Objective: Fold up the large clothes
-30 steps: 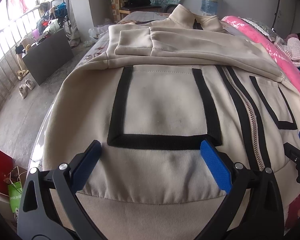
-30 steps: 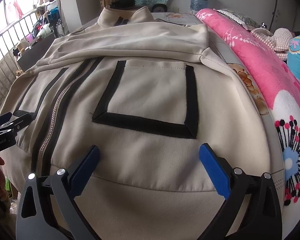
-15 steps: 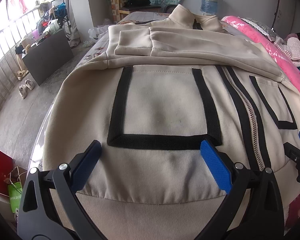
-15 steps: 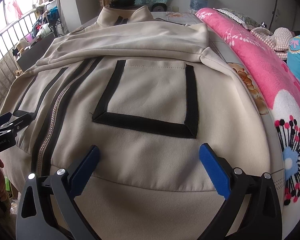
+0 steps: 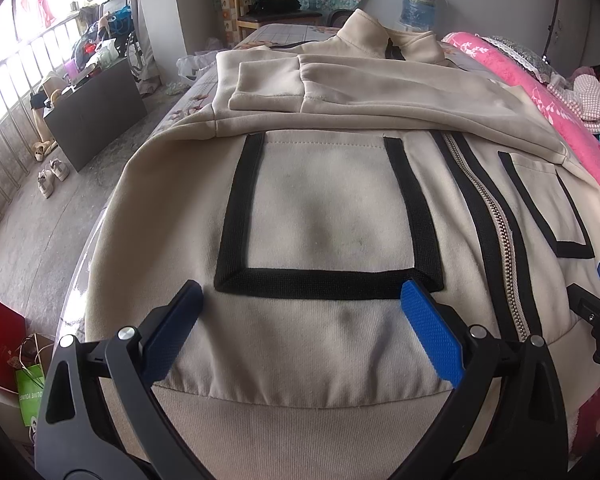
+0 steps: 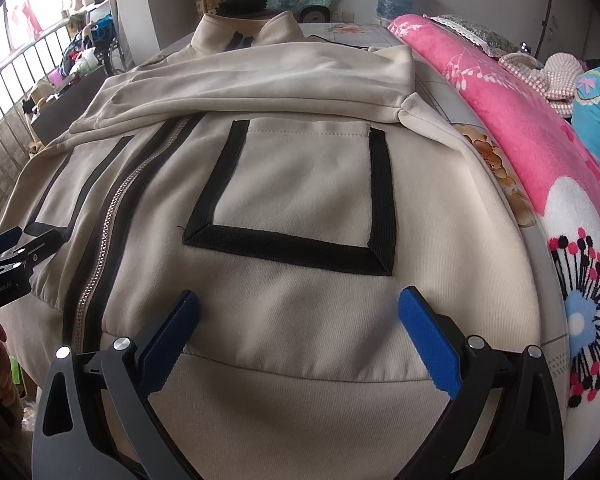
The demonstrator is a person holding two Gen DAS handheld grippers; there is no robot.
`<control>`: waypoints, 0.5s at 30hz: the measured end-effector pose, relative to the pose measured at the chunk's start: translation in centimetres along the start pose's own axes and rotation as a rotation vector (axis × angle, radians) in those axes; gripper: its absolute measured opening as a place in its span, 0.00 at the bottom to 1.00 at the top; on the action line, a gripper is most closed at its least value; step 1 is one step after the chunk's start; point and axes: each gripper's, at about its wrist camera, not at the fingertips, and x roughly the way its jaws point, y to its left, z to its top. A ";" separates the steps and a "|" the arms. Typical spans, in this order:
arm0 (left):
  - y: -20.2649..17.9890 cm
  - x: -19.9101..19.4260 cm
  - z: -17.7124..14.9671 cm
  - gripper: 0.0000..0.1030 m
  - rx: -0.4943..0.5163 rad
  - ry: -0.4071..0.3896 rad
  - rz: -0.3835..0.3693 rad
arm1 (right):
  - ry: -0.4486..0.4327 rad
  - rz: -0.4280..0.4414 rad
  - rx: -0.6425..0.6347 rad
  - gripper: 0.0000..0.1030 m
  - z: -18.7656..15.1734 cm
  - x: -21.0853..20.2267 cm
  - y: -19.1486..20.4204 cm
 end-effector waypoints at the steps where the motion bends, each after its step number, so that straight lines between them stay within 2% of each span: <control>1: 0.0 0.0 0.0 0.94 0.000 0.000 0.000 | 0.000 -0.001 0.001 0.94 0.0 0.0 0.0; 15: 0.0 -0.1 -0.2 0.94 0.005 -0.012 -0.004 | 0.009 -0.010 0.016 0.94 0.0 0.0 0.2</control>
